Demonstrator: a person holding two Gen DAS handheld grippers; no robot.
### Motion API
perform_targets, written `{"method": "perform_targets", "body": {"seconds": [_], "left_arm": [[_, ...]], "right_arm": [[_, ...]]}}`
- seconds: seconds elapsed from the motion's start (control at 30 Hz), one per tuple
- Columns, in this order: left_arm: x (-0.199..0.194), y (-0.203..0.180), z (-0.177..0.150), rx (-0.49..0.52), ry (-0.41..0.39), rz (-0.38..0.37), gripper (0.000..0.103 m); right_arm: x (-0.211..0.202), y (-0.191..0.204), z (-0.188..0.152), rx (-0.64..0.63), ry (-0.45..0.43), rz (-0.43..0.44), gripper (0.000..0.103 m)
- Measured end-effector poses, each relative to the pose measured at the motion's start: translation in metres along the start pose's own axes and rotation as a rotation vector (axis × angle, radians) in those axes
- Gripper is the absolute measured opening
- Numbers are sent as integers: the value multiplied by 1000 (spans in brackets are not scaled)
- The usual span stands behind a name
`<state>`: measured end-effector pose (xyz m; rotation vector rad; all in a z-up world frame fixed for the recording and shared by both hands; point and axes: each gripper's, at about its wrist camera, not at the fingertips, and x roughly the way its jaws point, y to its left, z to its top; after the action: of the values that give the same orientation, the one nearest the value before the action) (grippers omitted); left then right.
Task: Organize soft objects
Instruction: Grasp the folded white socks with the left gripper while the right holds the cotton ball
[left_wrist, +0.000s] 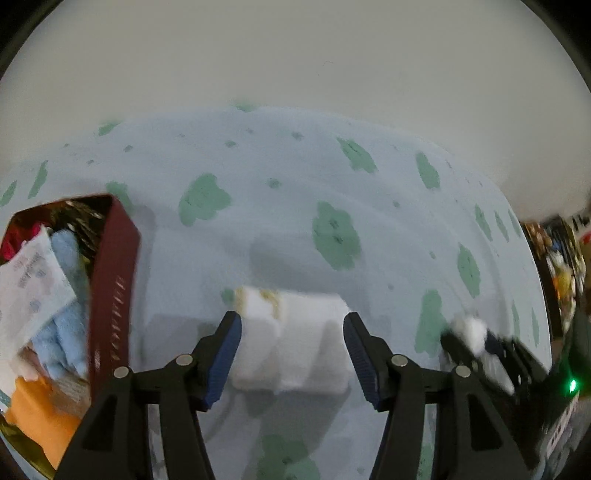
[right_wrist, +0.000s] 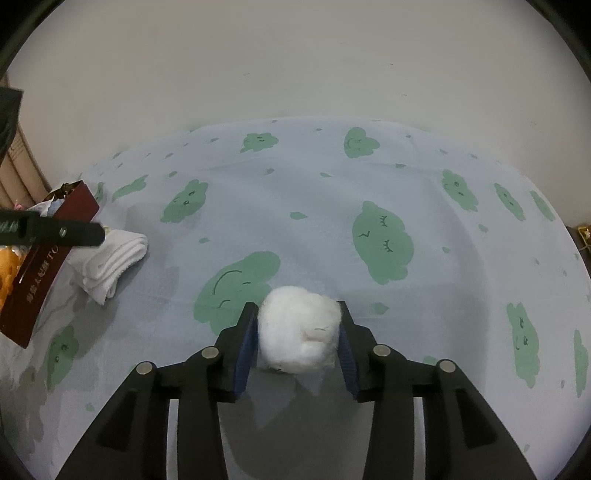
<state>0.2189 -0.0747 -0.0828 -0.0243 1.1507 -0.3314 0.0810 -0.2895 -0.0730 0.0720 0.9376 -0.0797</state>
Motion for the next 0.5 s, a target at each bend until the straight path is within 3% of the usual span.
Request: {"method": "perform_targets", "body": {"seconds": [0.07,0.27,0.5], "left_arm": [[-2,8,3,-36,-23,-11,65],[17,12,-1,-55,55,-65,65],[29,5,-10,-20,43,-20,67]], "right_arm": [[0,0,0,-2,0,2,41],[1,2,0,-9,2,7,45],[1,3,-1,-13,2,10,47]]}}
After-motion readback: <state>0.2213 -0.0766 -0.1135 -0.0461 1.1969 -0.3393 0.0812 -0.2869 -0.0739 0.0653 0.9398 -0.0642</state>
